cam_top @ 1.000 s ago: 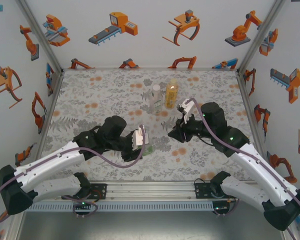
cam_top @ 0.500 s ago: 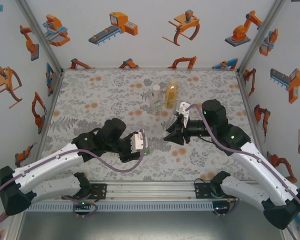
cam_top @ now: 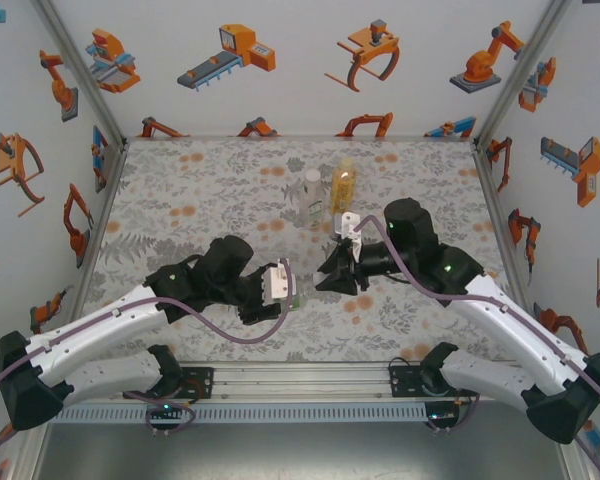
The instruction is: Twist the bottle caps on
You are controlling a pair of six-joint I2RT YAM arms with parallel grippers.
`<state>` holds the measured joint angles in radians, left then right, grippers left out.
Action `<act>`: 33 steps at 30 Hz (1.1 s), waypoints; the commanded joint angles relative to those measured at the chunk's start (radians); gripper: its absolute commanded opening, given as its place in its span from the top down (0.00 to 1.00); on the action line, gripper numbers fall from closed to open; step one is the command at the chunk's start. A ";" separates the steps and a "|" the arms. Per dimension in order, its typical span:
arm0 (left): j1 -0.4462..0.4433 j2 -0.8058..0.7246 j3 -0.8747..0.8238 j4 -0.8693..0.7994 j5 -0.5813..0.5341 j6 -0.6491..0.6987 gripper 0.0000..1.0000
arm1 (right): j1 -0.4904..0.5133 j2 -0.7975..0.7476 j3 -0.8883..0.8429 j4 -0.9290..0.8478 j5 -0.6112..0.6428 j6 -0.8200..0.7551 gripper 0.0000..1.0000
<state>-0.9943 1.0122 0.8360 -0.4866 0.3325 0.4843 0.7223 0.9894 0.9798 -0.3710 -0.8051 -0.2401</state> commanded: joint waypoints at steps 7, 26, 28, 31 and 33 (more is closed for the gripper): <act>-0.001 -0.009 0.027 0.026 -0.013 -0.001 1.00 | 0.021 0.006 0.000 0.022 -0.061 -0.022 1.00; 0.039 -0.007 0.037 0.083 0.056 -0.120 1.00 | 0.109 0.044 0.018 -0.022 0.043 -0.052 1.00; 0.041 -0.011 0.037 0.090 0.066 -0.129 1.00 | 0.112 0.034 0.015 -0.018 0.050 -0.051 1.00; 0.049 -0.021 0.031 0.095 0.090 -0.123 1.00 | 0.114 0.026 0.018 -0.029 0.045 -0.055 1.00; 0.050 -0.029 0.028 0.090 0.107 -0.102 1.00 | 0.114 0.025 0.025 -0.044 0.040 -0.058 1.00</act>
<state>-0.9558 1.0084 0.8360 -0.5121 0.3832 0.4000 0.8150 1.0195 0.9852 -0.3717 -0.7338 -0.2855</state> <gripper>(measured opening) 0.515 0.363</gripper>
